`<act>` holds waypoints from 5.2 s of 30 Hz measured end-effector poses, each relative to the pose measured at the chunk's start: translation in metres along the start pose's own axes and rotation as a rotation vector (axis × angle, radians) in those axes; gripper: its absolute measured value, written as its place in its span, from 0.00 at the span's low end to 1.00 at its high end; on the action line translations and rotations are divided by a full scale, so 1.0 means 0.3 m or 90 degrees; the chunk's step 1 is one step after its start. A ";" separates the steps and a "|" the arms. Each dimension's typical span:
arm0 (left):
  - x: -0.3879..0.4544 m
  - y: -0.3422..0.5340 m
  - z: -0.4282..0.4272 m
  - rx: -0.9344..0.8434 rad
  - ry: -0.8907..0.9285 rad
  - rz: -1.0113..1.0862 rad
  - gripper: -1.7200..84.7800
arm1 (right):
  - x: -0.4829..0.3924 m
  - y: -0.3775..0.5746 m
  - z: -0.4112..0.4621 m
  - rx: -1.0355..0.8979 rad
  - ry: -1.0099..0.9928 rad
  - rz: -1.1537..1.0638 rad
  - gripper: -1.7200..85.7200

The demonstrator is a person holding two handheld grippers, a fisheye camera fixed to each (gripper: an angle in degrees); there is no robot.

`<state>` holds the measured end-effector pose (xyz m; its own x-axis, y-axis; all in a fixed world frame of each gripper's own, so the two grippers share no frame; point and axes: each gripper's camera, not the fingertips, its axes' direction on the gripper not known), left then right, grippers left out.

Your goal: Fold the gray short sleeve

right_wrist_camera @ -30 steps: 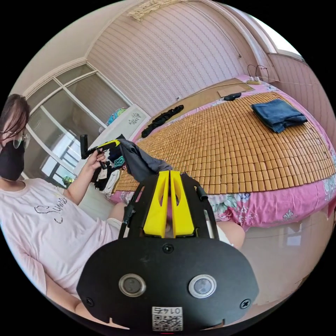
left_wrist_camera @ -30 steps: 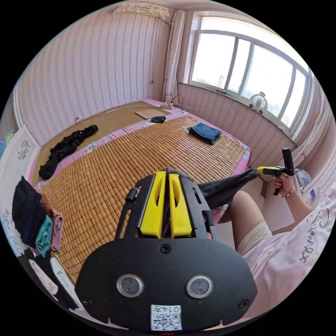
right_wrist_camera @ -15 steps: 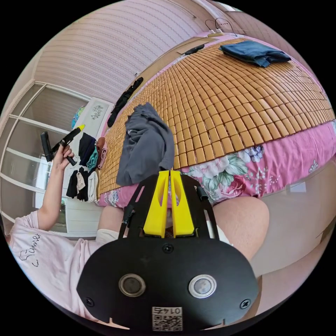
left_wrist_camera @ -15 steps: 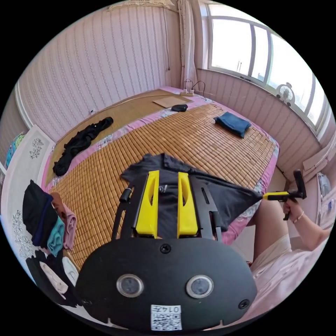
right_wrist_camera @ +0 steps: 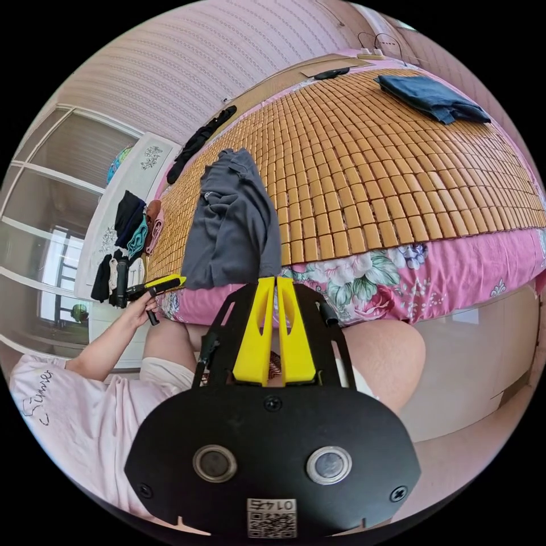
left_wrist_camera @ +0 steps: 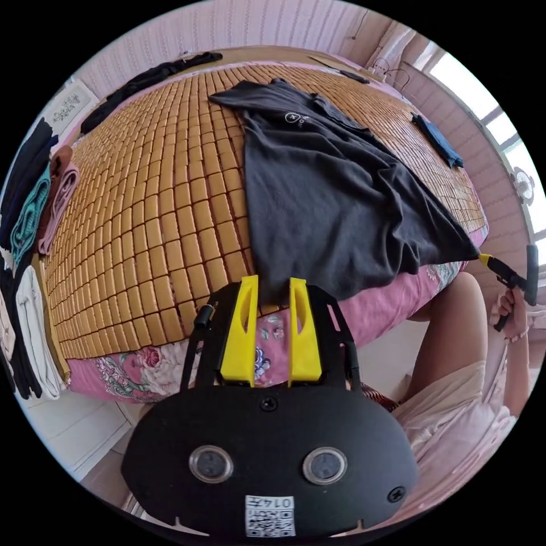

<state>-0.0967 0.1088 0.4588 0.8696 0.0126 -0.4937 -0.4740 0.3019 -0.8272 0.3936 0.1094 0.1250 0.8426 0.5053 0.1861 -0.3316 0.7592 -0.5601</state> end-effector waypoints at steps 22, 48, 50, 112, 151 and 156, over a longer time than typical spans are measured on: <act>-0.133 0.769 -1.543 0.791 0.120 0.152 0.01 | -0.751 0.287 -1.260 0.567 -0.340 -0.488 0.02; -0.383 -0.079 -1.455 0.609 0.027 -0.016 0.01 | -0.860 -0.761 -0.880 0.453 -0.130 -0.344 0.02; -0.397 -0.090 -1.399 0.576 0.015 -0.004 0.01 | -0.837 -0.764 -0.795 0.430 -0.123 -0.360 0.02; -0.975 -0.071 -0.048 0.200 0.086 -0.135 0.07 | -0.556 -1.089 1.664 -0.190 0.064 -0.492 0.06; -1.337 -0.316 0.165 0.185 0.126 -0.091 0.02 | -1.217 -1.679 3.060 -0.310 0.120 -0.615 0.01; -1.376 -0.322 0.181 0.180 0.157 -0.115 0.05 | -1.196 -1.736 2.987 -0.304 0.052 -0.603 0.04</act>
<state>-0.4022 0.1262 0.7569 0.8597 -0.2833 -0.4250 -0.2298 0.5285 -0.8172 -0.1162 -0.0998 1.0734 0.7018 -0.2502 0.6670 0.6603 0.5800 -0.4771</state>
